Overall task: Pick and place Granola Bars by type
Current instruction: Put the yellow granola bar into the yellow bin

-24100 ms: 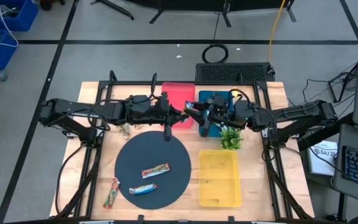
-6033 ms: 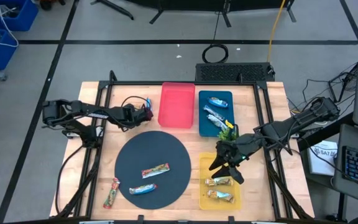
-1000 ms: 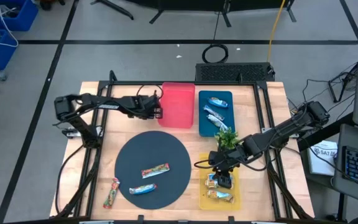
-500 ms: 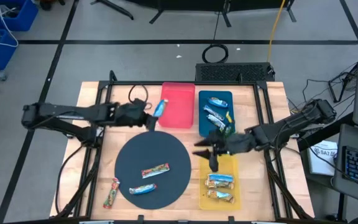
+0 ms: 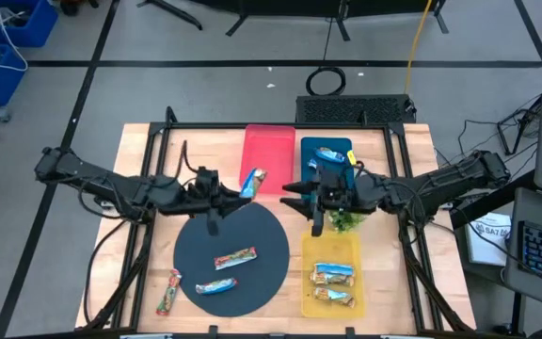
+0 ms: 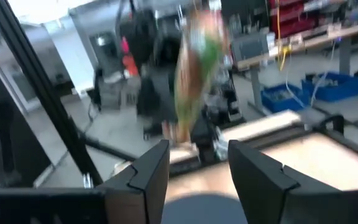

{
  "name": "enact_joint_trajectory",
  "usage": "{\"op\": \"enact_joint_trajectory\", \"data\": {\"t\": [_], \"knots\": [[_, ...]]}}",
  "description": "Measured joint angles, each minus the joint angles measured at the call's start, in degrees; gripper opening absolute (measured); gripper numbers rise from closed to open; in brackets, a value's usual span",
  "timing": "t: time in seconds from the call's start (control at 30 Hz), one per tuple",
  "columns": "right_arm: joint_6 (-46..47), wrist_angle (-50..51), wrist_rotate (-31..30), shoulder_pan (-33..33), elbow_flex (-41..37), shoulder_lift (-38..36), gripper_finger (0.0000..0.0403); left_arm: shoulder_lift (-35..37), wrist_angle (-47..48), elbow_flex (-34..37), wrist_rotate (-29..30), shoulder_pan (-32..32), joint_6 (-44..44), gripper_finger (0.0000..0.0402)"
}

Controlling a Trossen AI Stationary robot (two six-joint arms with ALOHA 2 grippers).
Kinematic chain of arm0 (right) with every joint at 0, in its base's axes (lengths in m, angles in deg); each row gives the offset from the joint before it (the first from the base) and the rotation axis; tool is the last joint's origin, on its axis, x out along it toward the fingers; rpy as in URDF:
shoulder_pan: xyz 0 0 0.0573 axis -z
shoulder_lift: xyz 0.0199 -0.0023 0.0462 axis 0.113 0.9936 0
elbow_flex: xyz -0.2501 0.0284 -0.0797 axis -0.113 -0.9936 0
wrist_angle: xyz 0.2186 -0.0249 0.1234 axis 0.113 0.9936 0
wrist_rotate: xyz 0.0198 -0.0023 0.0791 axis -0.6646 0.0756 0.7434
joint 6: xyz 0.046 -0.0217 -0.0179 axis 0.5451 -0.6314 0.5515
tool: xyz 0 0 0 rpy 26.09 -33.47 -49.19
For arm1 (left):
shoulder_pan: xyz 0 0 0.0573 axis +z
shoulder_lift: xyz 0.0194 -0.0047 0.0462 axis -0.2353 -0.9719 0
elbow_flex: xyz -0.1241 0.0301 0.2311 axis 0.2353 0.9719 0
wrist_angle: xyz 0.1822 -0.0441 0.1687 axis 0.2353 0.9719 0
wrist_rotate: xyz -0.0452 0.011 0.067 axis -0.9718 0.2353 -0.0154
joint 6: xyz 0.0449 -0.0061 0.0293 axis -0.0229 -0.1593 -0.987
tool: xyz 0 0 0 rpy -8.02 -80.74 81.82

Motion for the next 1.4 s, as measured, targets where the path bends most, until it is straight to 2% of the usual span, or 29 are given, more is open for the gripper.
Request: {"op": "enact_joint_trajectory", "data": {"t": [0.37, 0.6, 0.73, 0.9, 1.07, 1.13, 1.2, 1.4], "knots": [[0.1, -5.9, 0.2, 1.4, 0.0, 2.5, 0.0155, -9.3, -11.8, 0.0, -0.9, -0.4, 0.4, 0.0034], [2.8, -5.4, 1.0, 1.4, 0.0, 3.5, 0.0155, -15.3, -19.1, 0.0, -2.4, -0.4, 4.3, 0.0034], [4.1, -5.3, 1.8, 1.4, 0.0, 3.9, 0.0145, -16.6, -19.7, 0.0, -2.5, 0.2, 5.8, 0.0034], [6.4, -5.1, 4.2, 1.5, 0.0, 3.9, 0.0103, -17.0, -19.3, 0.0, -2.9, 1.3, 6.4, 0.0034], [6.7, -5.5, 4.3, 1.7, 0.0, 3.8, 0.0017, -17.1, -21.2, 0.0, -3.5, 2.2, 6.0, 0.0035], [6.1, -5.8, 4.3, 1.7, 0.0, 3.8, 0.0009, -17.1, -22.4, 0.0, -3.7, 2.5, 6.7, 0.0041], [6.2, -5.7, 4.3, 1.7, 0.1, 3.7, 0.0004, -17.1, -23.7, 0.0, -5.3, 2.8, 7.0, 0.0052], [7.4, 0.7, 4.7, 1.4, 0.2, 0.3, 0.0000, -14.4, -27.1, 0.1, -18.6, 3.6, 5.9, 0.0112]]}}
